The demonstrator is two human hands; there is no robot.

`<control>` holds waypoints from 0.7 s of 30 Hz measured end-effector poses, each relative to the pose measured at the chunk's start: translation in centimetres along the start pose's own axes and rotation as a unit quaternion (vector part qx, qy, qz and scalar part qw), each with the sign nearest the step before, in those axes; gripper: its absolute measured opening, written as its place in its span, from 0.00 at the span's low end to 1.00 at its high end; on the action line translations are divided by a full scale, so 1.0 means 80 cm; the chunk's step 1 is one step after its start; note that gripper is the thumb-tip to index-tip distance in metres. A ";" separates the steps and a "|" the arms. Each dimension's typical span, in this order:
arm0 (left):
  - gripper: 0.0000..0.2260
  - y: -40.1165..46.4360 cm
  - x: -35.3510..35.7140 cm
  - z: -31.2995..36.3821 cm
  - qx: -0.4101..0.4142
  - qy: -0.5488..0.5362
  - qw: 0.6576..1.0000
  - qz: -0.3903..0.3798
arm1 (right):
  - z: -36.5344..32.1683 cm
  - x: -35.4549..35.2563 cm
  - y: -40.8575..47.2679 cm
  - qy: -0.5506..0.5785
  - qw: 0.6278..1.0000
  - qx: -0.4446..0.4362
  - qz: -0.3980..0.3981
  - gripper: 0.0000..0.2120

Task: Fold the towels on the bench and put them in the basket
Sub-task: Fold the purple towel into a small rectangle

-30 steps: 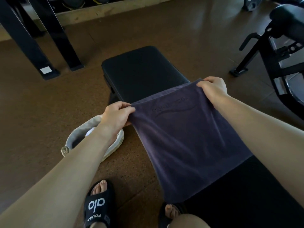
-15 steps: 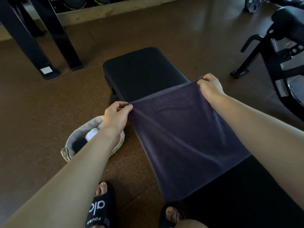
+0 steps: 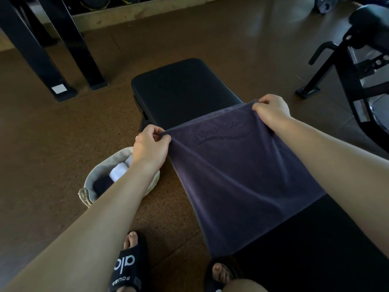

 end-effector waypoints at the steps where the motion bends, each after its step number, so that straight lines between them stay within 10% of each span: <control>1: 0.05 0.001 -0.001 0.002 0.029 0.033 0.999 0.003 | -0.001 -0.003 -0.002 0.002 1.000 -0.019 0.014 0.05; 7: 0.07 -0.002 -0.002 0.014 0.189 0.171 0.967 0.022 | -0.019 -0.012 -0.009 0.035 0.995 -0.086 0.023 0.08; 21: 0.05 0.011 -0.002 0.016 0.170 0.118 0.978 0.038 | -0.014 0.003 -0.013 -0.027 0.984 -0.170 0.042 0.02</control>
Point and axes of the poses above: each hand's wrist, its own y-axis towards the middle knuckle, its own x-axis out of the palm, z = x × y, the point moved 4 cm from there along y, towards the middle knuckle, and after that the axes turned 6 degrees about z, right-handed, at the moved point
